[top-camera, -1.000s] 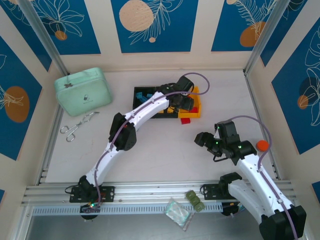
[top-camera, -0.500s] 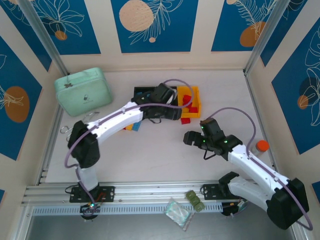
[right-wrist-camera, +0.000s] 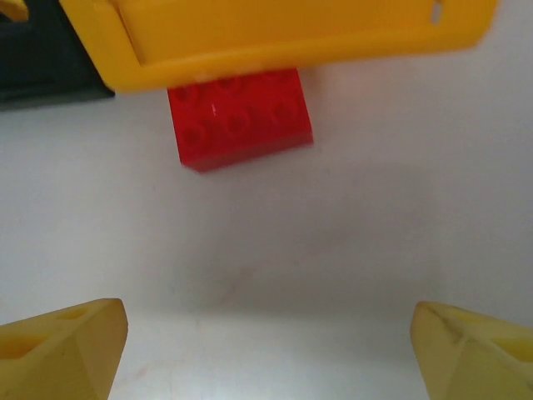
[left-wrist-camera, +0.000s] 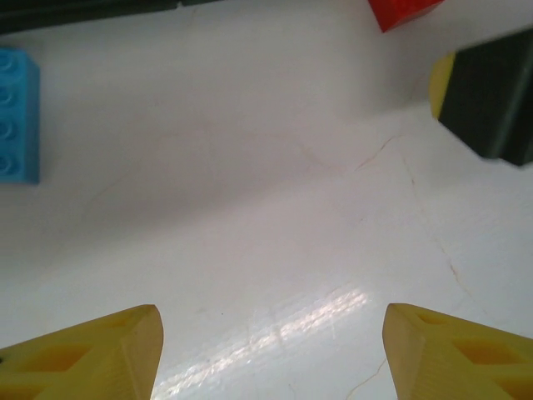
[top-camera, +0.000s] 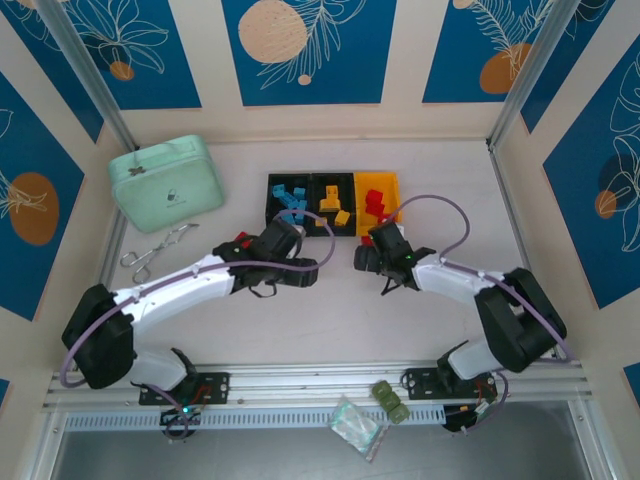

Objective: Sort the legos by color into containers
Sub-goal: Pick up the lego from the center of the table.

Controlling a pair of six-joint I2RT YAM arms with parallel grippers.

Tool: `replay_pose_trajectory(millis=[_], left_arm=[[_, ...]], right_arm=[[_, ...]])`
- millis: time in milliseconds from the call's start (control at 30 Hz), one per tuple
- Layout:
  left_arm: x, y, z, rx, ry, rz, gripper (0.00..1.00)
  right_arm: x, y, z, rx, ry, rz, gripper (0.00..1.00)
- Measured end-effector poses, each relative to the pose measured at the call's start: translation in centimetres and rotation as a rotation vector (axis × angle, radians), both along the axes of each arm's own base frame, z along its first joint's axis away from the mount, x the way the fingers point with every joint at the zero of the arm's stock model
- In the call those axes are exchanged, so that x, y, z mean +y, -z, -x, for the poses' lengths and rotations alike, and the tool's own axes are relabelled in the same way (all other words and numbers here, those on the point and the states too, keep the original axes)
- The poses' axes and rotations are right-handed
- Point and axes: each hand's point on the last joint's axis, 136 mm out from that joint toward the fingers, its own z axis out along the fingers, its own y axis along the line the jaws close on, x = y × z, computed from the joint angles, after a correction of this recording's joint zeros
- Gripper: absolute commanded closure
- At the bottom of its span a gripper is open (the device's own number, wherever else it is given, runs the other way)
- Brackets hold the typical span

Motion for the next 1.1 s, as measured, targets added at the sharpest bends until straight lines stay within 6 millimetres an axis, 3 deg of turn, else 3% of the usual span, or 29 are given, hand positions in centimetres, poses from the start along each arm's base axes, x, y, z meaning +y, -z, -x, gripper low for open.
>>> replay_pose_trajectory(millis=[333,867,1100], left_arm=[[1.4,0.1,0.2,-0.008,-0.06,-0.003,0.3],[2.0,0.5,0.0,-0.006,-0.076,-0.016,0.31],[2.1,0.5,0.0,-0.003,-0.083,-0.012,0.31]], right_arm=[[0.3,2.2,-4.1,0.014,0.024,0.032,0.16],[0.1,2.8,-5.3,0.045,-0.009,0.169,0.26],[0.9,2.8,-6.2,0.031,-0.052,0.197,0.38]])
